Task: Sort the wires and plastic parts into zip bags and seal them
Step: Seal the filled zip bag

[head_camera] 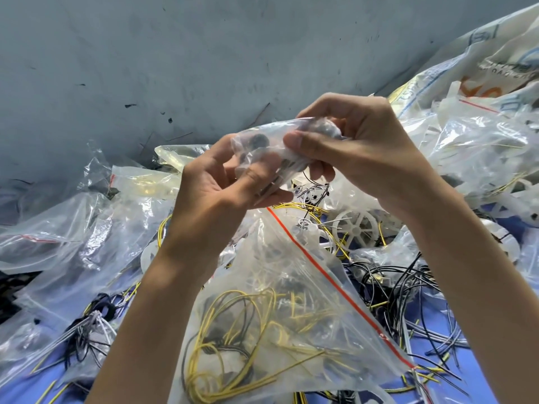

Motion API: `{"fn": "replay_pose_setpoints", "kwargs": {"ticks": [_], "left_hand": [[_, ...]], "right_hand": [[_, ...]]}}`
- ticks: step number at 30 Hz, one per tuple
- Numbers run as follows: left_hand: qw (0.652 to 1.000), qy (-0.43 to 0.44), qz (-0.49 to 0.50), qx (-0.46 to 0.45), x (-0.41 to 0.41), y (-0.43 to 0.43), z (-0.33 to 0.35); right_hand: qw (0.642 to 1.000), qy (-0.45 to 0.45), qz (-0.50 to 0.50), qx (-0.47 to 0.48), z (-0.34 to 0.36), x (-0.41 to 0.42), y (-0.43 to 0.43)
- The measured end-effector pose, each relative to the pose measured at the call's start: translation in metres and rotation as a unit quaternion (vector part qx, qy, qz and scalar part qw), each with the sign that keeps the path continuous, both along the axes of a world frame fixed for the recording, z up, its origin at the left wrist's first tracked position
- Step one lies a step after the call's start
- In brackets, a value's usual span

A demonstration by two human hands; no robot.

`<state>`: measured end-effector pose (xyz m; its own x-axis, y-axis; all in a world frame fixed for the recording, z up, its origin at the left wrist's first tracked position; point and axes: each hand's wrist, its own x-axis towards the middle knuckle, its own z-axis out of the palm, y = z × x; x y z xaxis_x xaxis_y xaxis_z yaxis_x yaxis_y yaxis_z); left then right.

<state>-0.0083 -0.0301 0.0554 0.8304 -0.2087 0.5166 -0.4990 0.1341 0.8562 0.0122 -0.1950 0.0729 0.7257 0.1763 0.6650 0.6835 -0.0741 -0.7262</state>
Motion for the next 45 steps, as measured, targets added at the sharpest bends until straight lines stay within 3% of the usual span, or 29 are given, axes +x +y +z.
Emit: {"fn": "replay_pose_setpoints", "kwargs": {"ticks": [7,17,21,26,29,32,34,36,38,41,43,45], "left_hand": [[0.995,0.037,0.049,-0.083,0.003,0.003,0.004],[0.997,0.001,0.051,-0.063,-0.004,-0.009,0.002],[0.996,-0.008,0.049,-0.070,-0.007,-0.014,0.002],[0.991,0.041,0.033,-0.119,-0.010,-0.008,0.010],[0.986,0.117,0.017,-0.114,-0.011,-0.006,0.011],[0.984,0.148,-0.022,-0.101,-0.010,-0.006,0.011],[0.995,0.080,-0.054,-0.039,-0.009,-0.004,0.009],[0.994,0.002,-0.077,0.080,-0.005,0.004,0.005],[0.971,-0.052,-0.085,0.216,0.001,0.019,0.003],[0.909,-0.091,-0.074,0.401,0.003,0.035,0.002],[0.877,-0.084,-0.064,0.469,0.006,0.039,-0.001],[0.870,-0.073,-0.061,0.483,0.009,0.039,-0.005]], "right_hand": [[0.979,0.047,0.200,-0.006,0.003,-0.007,-0.013],[0.998,0.020,0.061,-0.027,0.004,-0.008,-0.003],[0.999,0.015,0.049,-0.002,0.005,-0.008,-0.002],[0.978,-0.006,0.196,-0.071,0.004,-0.011,-0.009],[0.984,-0.052,0.129,-0.115,0.004,-0.010,-0.006],[0.991,-0.071,0.070,-0.093,0.005,-0.011,-0.002],[0.993,-0.071,0.050,-0.076,0.007,-0.013,-0.006],[0.996,-0.061,0.031,-0.056,0.011,-0.013,-0.017],[0.997,-0.033,0.032,-0.061,0.014,-0.015,-0.031],[0.988,0.034,0.073,-0.133,0.016,-0.020,-0.043],[0.980,0.065,0.088,-0.166,0.015,-0.021,-0.043],[0.975,0.081,0.091,-0.184,0.014,-0.020,-0.041]]}}
